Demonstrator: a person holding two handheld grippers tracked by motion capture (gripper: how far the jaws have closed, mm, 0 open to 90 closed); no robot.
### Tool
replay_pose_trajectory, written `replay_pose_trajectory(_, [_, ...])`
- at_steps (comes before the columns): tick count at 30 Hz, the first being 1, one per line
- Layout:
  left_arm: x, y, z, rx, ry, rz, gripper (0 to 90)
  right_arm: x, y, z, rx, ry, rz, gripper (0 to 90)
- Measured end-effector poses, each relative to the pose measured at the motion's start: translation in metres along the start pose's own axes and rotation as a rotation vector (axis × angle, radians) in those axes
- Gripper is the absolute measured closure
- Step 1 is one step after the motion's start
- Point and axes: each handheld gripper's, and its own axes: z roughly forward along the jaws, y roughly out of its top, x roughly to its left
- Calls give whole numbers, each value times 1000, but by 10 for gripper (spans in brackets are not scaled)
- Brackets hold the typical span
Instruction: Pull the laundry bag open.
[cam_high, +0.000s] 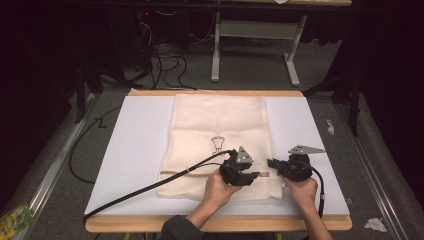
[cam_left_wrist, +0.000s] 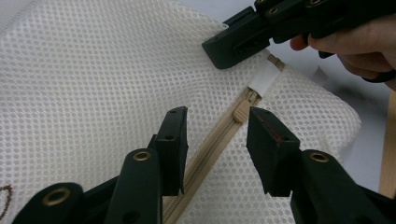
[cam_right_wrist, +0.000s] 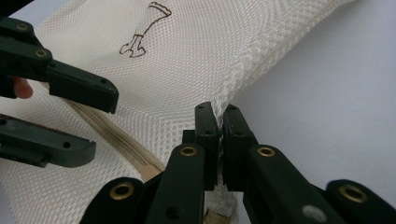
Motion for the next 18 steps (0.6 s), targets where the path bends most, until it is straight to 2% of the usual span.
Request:
replay_pose_trajectory(6, [-3,-3,7,9,-21,-5,604,1,3,-1,-13,9,-6,883])
replay_pose_trajectory(8, [-7,-3,10,28,-26,14,604,2,4,-2,-16,13,-2,883])
replay_pose_trajectory(11, [-12,-1,13,26,-28,33,601,4,6,-3,-25,16,-7,883])
replay_pose_trajectory(14, [-10,-1,18,15,-28,8,598,5,8,-4,-27,23,-8,883])
replay_pose_trajectory(18, [-9,-2,21,20,-24,3,594,6,9,-5,-32,35,-6,883])
